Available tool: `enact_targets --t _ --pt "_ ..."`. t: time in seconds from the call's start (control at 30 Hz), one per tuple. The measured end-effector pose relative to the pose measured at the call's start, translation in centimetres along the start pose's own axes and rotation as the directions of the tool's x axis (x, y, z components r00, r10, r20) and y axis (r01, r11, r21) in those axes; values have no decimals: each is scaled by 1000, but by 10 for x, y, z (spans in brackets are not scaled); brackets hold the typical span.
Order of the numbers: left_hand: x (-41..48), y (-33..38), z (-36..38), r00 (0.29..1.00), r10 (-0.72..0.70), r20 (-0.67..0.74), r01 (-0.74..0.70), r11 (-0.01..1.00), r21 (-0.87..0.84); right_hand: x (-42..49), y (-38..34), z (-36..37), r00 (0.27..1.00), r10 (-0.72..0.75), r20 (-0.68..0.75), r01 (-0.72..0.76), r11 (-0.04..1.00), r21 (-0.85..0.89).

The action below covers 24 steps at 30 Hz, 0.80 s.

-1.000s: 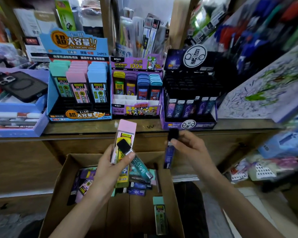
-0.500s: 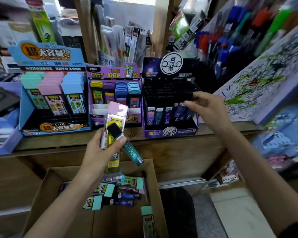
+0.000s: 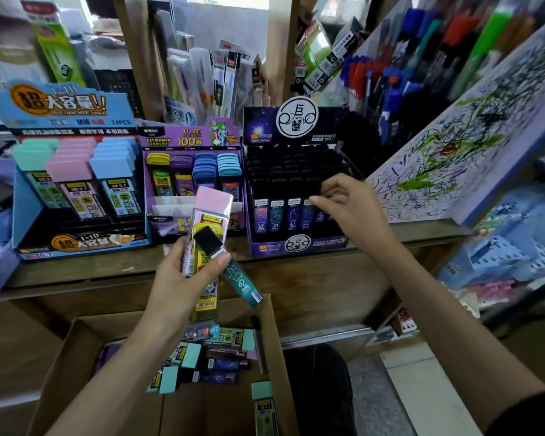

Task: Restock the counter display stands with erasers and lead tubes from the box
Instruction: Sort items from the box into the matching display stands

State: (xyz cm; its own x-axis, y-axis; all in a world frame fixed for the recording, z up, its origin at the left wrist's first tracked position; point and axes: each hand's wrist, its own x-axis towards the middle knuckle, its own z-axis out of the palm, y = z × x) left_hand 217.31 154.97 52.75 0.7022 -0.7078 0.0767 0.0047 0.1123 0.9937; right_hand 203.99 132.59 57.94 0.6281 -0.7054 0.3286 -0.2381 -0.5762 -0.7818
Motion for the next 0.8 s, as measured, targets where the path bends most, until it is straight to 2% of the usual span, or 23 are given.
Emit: enact_targets --t 0.1,0.17,0.2,0.23,0.3,0.37,0.43,0.57,0.7,0.8 --pt "-1 4 4 1000 20 15 -19 1000 -18 -6 -4 -1 997 -39 -64 18 952 -305" --pt "-2 7 6 999 28 20 -27 999 -33 -18 -9 2 981 -129 -143 63 916 -397" --pt "-2 8 7 999 29 24 -28 999 -36 -25 -14 5 978 -146 -146 89 936 -339" --pt "-3 8 9 999 28 32 -27 999 -34 -32 -19 8 986 -126 -108 102 973 -208" --pt "-4 9 12 998 27 59 -25 999 -29 -42 -33 17 993 -31 112 21 996 83" --pt "-4 10 16 997 28 67 -25 999 -41 -51 -43 26 925 23 380 -118 966 230" --pt "-4 11 18 998 37 56 -34 998 -59 -58 -45 35 862 19 506 -191 938 290" --pt "-3 13 19 998 37 47 -33 996 -82 -65 -46 47 866 22 500 -224 911 347" --pt "-4 14 21 998 50 43 -46 994 -97 -65 -45 39 878 40 477 -222 917 332" --pt "-3 16 22 998 55 37 -51 993 -111 -57 -40 16 931 84 356 -215 912 348"
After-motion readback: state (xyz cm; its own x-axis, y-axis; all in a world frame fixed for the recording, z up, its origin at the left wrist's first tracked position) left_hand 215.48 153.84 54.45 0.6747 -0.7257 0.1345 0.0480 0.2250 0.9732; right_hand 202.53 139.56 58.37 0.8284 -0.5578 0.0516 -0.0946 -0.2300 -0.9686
